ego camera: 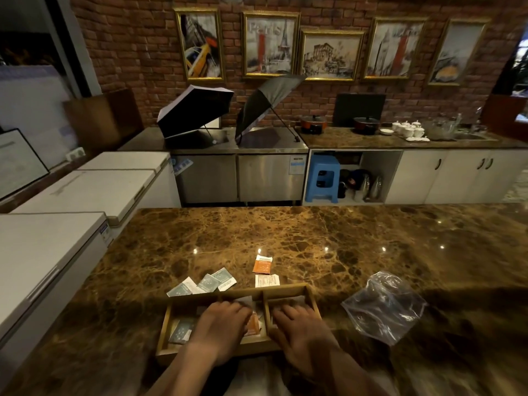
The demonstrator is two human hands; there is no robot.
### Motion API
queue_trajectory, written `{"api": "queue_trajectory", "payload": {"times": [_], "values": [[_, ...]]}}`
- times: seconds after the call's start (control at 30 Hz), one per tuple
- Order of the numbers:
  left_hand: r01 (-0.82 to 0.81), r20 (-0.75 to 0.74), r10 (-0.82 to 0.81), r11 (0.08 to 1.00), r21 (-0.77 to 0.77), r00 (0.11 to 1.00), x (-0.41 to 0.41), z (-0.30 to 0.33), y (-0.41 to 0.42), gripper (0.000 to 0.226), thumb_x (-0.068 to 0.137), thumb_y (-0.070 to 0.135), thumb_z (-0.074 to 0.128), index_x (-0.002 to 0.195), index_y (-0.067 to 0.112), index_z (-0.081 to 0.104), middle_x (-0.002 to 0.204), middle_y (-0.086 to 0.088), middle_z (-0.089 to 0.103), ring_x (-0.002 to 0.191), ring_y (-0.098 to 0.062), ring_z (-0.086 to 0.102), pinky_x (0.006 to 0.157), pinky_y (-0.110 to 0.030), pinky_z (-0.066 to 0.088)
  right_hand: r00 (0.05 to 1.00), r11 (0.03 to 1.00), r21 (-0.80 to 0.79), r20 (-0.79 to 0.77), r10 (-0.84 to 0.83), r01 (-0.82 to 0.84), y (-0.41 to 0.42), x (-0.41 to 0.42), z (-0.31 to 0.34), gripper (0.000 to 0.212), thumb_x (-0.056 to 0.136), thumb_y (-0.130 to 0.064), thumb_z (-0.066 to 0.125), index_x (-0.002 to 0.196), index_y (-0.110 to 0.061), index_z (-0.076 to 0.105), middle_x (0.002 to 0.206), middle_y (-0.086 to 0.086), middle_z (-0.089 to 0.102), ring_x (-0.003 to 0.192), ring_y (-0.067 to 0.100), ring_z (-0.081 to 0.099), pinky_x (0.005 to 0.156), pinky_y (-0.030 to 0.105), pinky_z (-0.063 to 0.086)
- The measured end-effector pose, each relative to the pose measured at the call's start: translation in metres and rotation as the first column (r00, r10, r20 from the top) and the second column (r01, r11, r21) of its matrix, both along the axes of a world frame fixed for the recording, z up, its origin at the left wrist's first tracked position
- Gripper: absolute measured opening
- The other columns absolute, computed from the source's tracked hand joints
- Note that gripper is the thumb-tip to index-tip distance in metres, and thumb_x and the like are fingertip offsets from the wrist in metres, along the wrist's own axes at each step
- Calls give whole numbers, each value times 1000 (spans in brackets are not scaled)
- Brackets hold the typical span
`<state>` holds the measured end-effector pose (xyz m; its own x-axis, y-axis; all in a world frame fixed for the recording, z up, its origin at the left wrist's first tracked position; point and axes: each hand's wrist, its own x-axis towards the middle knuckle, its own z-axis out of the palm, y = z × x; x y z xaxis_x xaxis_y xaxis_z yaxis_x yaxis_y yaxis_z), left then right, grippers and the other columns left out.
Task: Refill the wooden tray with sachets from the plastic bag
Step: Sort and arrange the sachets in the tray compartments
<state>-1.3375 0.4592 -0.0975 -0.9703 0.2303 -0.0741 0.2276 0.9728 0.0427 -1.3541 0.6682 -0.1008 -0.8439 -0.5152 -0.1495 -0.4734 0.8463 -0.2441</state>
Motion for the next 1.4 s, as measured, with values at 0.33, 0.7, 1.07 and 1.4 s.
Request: {"api": "queue_trajectory", "payload": {"times": [0.33, 0.7, 1.07, 1.4], "values": [[73, 51, -77, 995, 69, 996, -6, 14, -15, 43, 102, 38, 43, 145, 35, 45, 144, 8, 55, 129, -19, 52, 105, -36, 40, 1000, 999, 52, 10, -17, 16, -5, -1, 15, 59, 101, -59, 28, 153, -32, 33, 159, -1, 38, 147, 23, 30, 124, 42, 17], [-164, 4, 172, 931, 327, 985, -45, 42, -25, 40, 99, 47, 46, 137, 35, 52, 135, 1, 62, 122, -19, 57, 97, -32, 43, 963, 952, -183, -63, -261, 246, -13, -60, 44, 31, 97, -40, 56, 126, -31, 62, 122, -6, 66, 109, 12, 60, 96, 31, 50], [-277, 144, 242, 908, 314, 959, -125, 19, -1, 35, 98, 40, 50, 133, 37, 52, 136, 1, 56, 125, -23, 52, 100, -38, 43, 995, 995, -73, 77, -61, 67, -26, -139, 11, 30, 98, -30, 54, 126, -35, 62, 136, -1, 57, 122, 19, 53, 103, 31, 46], [-229, 270, 171, 952, 201, 948, -164, -12, 16, 44, 98, 45, 51, 142, 49, 49, 138, -2, 54, 131, -26, 43, 111, -40, 34, 978, 995, -61, 188, 93, -83, -29, -151, -3, 31, 94, -32, 49, 111, -21, 73, 129, 10, 57, 116, 31, 52, 94, 37, 42]]}}
